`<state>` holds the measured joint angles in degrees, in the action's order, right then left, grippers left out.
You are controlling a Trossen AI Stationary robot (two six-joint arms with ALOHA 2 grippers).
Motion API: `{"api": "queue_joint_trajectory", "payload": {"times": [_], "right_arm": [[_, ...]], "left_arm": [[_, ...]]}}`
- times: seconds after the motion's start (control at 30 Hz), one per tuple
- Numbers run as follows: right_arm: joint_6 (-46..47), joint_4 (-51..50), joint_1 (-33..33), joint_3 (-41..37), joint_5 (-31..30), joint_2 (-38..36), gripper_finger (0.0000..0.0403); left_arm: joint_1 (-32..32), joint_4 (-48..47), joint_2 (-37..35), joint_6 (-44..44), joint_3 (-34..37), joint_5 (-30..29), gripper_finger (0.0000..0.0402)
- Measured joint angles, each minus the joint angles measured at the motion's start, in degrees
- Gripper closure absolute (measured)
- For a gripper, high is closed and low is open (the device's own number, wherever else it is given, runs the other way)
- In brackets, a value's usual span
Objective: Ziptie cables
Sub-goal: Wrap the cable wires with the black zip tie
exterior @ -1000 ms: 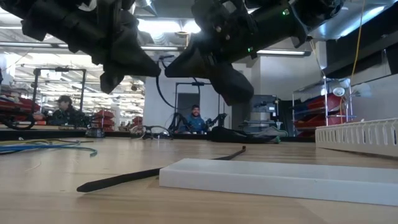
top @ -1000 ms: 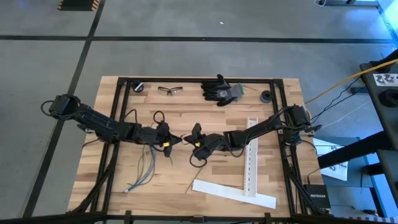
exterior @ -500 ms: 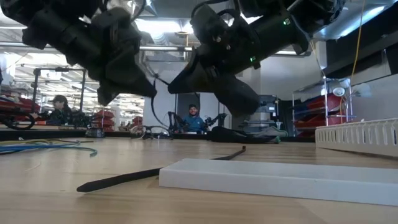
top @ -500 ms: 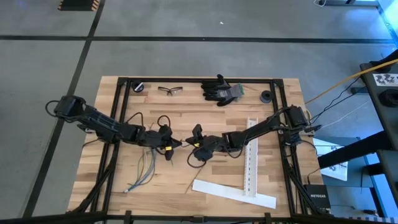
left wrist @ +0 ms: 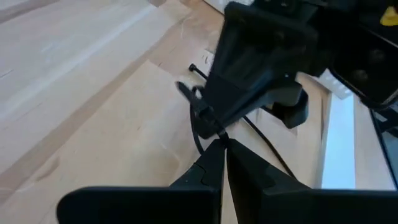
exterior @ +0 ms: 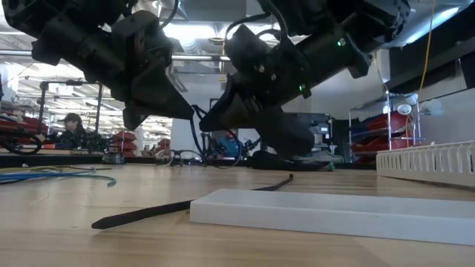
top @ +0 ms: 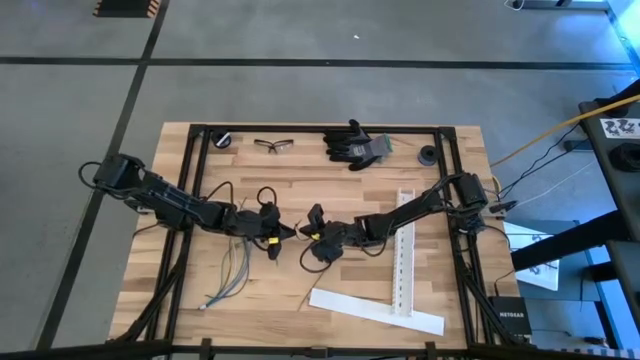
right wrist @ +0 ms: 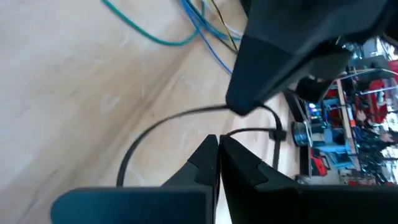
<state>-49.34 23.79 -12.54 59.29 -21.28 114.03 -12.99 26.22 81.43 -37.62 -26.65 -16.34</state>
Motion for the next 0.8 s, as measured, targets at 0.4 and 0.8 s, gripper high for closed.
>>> {"api": "queue_joint_trajectory", "payload": {"times": [0.4,0.8], "right_arm": [[7.88,2.76,0.16,0.0,-4.85,0.05,0.04],[24.27,1.66,0.14,2.17,-8.17,-1.35,0.0282]], "left_arm": [[-0.13,-1.64,-0.04,1.61,0.0,-0.31,0.0402],[-0.13,-1.61,-0.04,2.6,0.0,-0.33,0.0402]]}}
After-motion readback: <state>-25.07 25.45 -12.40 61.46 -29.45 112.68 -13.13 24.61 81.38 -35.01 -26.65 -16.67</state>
